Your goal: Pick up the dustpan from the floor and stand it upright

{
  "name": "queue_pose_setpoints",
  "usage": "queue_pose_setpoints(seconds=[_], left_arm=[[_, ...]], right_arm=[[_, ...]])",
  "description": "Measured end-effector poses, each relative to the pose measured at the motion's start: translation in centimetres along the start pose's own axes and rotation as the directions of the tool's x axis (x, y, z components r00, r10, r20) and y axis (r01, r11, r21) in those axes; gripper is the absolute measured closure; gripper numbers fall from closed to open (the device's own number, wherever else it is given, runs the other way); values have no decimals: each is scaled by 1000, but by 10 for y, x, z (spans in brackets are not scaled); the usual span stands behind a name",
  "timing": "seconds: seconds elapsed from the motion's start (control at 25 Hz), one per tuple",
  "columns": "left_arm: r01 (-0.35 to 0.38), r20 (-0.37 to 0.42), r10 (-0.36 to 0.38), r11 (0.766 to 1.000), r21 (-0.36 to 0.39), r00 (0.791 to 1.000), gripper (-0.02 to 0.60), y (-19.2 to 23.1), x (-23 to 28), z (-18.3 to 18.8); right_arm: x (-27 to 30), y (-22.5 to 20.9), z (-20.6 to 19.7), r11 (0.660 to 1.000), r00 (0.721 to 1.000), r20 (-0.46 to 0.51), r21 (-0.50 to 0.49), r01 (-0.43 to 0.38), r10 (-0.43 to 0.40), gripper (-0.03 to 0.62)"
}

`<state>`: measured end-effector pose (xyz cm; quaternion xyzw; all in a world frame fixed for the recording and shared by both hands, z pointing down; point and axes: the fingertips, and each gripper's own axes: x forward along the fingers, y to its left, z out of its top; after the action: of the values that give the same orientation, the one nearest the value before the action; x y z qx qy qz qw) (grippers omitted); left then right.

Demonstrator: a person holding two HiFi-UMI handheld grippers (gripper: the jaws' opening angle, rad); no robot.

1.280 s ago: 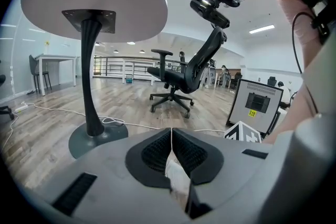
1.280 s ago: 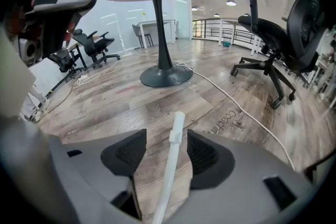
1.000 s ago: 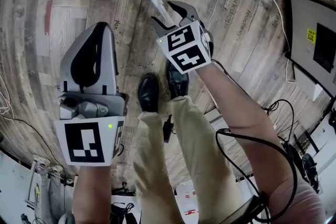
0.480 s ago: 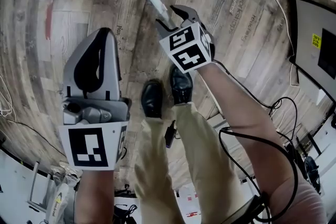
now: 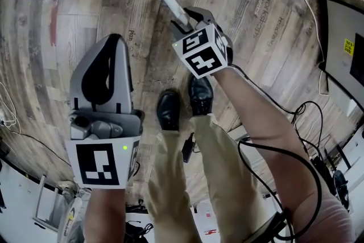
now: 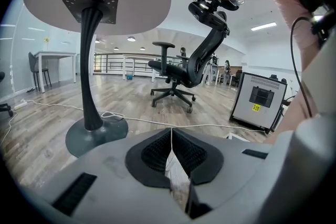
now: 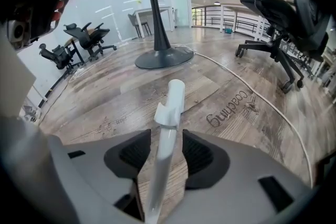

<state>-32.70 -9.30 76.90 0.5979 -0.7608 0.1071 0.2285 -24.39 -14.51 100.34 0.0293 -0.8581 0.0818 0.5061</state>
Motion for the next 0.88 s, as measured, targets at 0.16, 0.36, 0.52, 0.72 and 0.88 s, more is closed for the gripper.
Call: queue_pose_setpoints(seconds=[0.16,0.36,0.52,0.72,0.88], left_arm=[[-3,3,3,1000,-1,1000,566,-1,2,0],[-8,3,9,1000,-6,1000,566,0,1,3],[-13,10,13,1000,5,1000,566,2,-3,12],[-5,20,5,1000,5,1000,566,-11,-11,35],[15,17,-14,1000,-24,1000,566,-32,-20,58]], right_arm=[[7,-1,-3,1000,1000,-23,-6,1,-1,419],[8,-2,-7,1000,999,-50,-9,12,-13,487],[-3,-4,-1,1000,999,-43,-6,20,-20,490],[-36,-10,11,999,999,-18,-3,39,-39,490],[-77,-18,26,998,997,17,3,69,-69,490]])
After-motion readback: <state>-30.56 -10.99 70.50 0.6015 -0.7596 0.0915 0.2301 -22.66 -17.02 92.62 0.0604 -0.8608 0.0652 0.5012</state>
